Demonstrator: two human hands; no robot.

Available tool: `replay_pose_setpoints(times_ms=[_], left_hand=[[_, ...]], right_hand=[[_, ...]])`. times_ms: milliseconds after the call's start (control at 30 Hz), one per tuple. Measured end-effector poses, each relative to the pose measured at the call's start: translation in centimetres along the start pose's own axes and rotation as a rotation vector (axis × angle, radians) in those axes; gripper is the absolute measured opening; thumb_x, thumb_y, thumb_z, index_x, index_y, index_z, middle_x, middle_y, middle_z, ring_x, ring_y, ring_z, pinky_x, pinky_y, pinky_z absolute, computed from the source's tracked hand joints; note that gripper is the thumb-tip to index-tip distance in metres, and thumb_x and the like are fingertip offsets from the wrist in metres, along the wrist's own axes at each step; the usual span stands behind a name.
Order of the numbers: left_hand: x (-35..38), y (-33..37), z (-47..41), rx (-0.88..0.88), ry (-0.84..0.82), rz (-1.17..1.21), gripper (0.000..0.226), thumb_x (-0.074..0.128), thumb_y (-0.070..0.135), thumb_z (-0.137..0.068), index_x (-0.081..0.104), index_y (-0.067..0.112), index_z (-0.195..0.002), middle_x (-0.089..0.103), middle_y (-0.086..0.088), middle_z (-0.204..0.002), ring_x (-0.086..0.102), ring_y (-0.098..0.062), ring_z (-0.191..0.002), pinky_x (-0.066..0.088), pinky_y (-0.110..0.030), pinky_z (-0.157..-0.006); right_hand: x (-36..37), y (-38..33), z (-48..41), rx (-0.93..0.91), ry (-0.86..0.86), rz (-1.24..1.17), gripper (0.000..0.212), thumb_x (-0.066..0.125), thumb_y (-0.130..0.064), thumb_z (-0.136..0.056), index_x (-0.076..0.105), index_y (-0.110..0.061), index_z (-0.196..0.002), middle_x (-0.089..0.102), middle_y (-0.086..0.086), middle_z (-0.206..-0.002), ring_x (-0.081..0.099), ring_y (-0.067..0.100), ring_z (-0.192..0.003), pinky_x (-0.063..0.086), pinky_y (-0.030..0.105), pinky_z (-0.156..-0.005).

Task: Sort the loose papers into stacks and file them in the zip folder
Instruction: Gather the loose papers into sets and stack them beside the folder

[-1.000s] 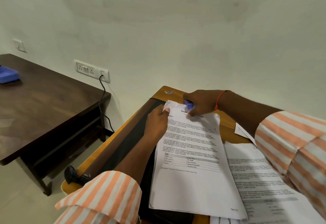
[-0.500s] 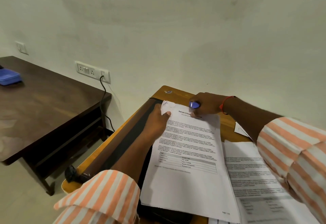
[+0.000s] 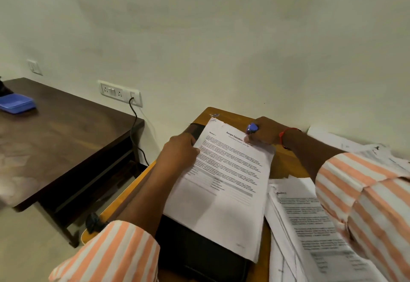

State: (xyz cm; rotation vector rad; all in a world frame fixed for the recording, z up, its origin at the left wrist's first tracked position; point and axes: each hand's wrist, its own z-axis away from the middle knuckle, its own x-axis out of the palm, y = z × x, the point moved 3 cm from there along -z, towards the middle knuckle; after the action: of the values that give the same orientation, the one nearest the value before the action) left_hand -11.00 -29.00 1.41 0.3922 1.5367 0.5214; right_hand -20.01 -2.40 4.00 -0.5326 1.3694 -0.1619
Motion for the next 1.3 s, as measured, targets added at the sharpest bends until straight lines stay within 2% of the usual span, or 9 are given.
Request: replay_pose_setpoints(times_ms=[233, 400, 567, 700, 833, 900, 1000, 1133, 1300], left_hand=[[-1.5, -2.0, 1.7, -0.029, 0.151, -0.034, 0.019, 0.052, 0.018, -0.101, 0.063, 0.015, -0.116, 0.057, 0.0, -0.097, 0.057, -0.02, -0.084, 0.044, -0.032, -0.072], [-1.6, -1.3, 2.8, -0.035, 0.131, -0.242, 0.022, 0.053, 0.015, -0.097, 0.065, 0.007, -0.113, 0.057, -0.006, -0.103, 0.061, -0.026, -0.096, 0.057, -0.04, -0.083], [-1.6, 1.0, 3.2, 0.015, 0.205, -0.54, 0.035, 0.055, 0.026, -0.096, 0.055, 0.012, -0.129, 0.056, -0.01, -0.121, 0.053, -0.027, -0.112, 0.044, -0.037, -0.092], [1.3, 5.4, 1.4, 0.311, 0.174, -0.438, 0.041, 0.057, 0.031, -0.097, 0.057, 0.017, -0.136, 0.057, -0.007, -0.132, 0.051, -0.026, -0.123, 0.043, -0.039, -0.1], [4.1, 8.1, -0.5, 0.383, 0.076, -0.262, 0.04, 0.055, 0.045, -0.1, 0.063, 0.016, -0.127, 0.056, -0.006, -0.128, 0.051, -0.025, -0.121, 0.043, -0.039, -0.099], [5.3, 7.8, -0.7, 0.405, 0.074, -0.206, 0.039, 0.054, 0.045, -0.1, 0.063, 0.017, -0.125, 0.056, -0.005, -0.127, 0.051, -0.024, -0.119, 0.044, -0.038, -0.099], [6.8, 6.6, -1.1, 0.411, 0.054, -0.147, 0.038, 0.052, 0.042, -0.101, 0.059, 0.021, -0.132, 0.055, -0.001, -0.132, 0.052, -0.021, -0.119, 0.04, -0.036, -0.104], [7.2, 6.0, -2.0, 0.38, 0.039, -0.044, 0.033, 0.053, 0.033, -0.102, 0.06, 0.026, -0.134, 0.055, 0.003, -0.135, 0.053, -0.018, -0.12, 0.039, -0.032, -0.105], [7.7, 5.9, -3.3, 0.342, 0.038, -0.008, 0.034, 0.056, 0.026, -0.102, 0.062, 0.026, -0.136, 0.055, 0.005, -0.143, 0.051, -0.014, -0.127, 0.038, -0.028, -0.107]], right_hand=[[2.2, -0.5, -0.6, -0.008, -0.009, 0.058, 0.015, 0.078, -0.03, -0.086, 0.07, -0.021, -0.094, 0.068, 0.004, -0.1, 0.062, 0.025, -0.094, 0.05, 0.039, -0.09], [2.8, -0.7, -0.5, -0.016, 0.045, 0.099, 0.022, 0.077, -0.032, -0.086, 0.068, -0.018, -0.101, 0.066, 0.006, -0.101, 0.061, 0.026, -0.094, 0.044, 0.034, -0.084], [3.0, -1.0, -0.4, -0.039, 0.103, 0.082, 0.022, 0.079, -0.035, -0.083, 0.059, -0.027, -0.085, 0.066, 0.003, -0.093, 0.061, 0.025, -0.09, 0.047, 0.034, -0.082], [2.7, -0.1, -1.1, 0.068, 0.174, 0.006, 0.031, 0.078, -0.035, -0.085, 0.059, -0.016, -0.1, 0.063, 0.006, -0.097, 0.057, 0.025, -0.088, 0.043, 0.032, -0.079], [2.7, 0.9, -2.6, 0.201, 0.154, 0.003, 0.039, 0.063, -0.022, -0.092, 0.049, -0.002, -0.122, 0.06, 0.014, -0.098, 0.053, 0.022, -0.078, 0.041, 0.029, -0.063], [2.3, 0.7, -3.5, 0.192, 0.163, 0.025, 0.043, 0.06, -0.018, -0.095, 0.042, -0.002, -0.131, 0.056, 0.014, -0.104, 0.053, 0.026, -0.087, 0.036, 0.028, -0.059], [1.8, 0.9, -5.5, 0.139, 0.202, 0.113, 0.044, 0.061, -0.016, -0.095, 0.049, -0.003, -0.135, 0.053, 0.02, -0.125, 0.055, 0.034, -0.107, 0.042, 0.031, -0.078], [2.5, 1.0, -8.0, 0.093, 0.241, 0.143, 0.039, 0.067, -0.019, -0.092, 0.063, -0.007, -0.129, 0.063, 0.017, -0.119, 0.059, 0.031, -0.107, 0.046, 0.033, -0.089], [3.8, 0.9, -11.3, 0.06, 0.259, 0.177, 0.035, 0.064, -0.021, -0.096, 0.063, -0.013, -0.13, 0.063, 0.015, -0.123, 0.059, 0.032, -0.112, 0.048, 0.038, -0.096]])
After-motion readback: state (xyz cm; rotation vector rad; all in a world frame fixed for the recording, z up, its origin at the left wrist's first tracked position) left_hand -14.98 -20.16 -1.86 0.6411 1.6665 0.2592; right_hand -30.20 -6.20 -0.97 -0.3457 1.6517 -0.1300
